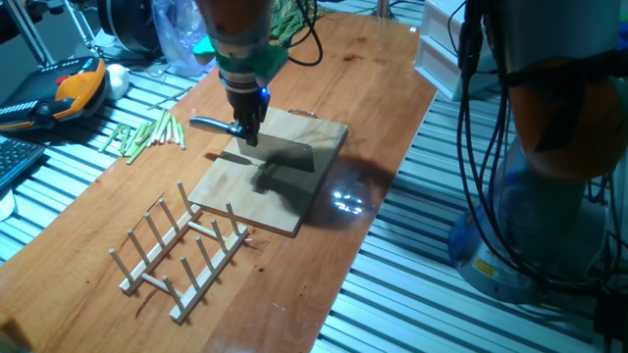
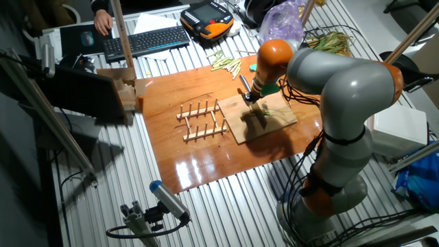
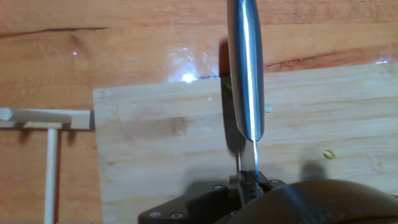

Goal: Chop the green garlic

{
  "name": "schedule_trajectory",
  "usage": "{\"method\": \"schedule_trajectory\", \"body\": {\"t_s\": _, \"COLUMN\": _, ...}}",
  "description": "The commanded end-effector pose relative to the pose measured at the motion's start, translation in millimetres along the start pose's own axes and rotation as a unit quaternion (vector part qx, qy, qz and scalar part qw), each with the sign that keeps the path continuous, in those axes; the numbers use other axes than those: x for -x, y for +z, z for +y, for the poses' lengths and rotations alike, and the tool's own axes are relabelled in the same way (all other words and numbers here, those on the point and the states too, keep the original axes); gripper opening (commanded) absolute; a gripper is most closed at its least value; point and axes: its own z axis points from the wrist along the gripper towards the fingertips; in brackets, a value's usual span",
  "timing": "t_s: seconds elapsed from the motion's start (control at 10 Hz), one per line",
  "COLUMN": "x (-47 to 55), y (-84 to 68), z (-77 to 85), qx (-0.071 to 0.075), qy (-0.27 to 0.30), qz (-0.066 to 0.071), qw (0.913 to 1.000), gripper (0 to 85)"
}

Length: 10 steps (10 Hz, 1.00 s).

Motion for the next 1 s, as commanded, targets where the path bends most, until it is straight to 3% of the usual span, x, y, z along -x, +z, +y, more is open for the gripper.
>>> {"method": "schedule_trajectory", "body": {"t_s": 0.0, "x": 0.4, "y": 2.6, "z": 1.7, "qx": 0.001, "qy": 0.005, "qz": -0.001, "qw": 1.0000, "gripper": 0.0}}
{"method": "schedule_trajectory", "body": {"t_s": 0.3, "x": -2.7, "y": 6.1, "z": 6.4, "qx": -0.016, "qy": 0.028, "qz": -0.004, "qw": 0.9995, "gripper": 0.0}}
{"method": "schedule_trajectory", "body": {"t_s": 0.9, "x": -14.7, "y": 5.3, "z": -5.7, "qx": -0.010, "qy": 0.002, "qz": -0.011, "qw": 0.9999, "gripper": 0.0}}
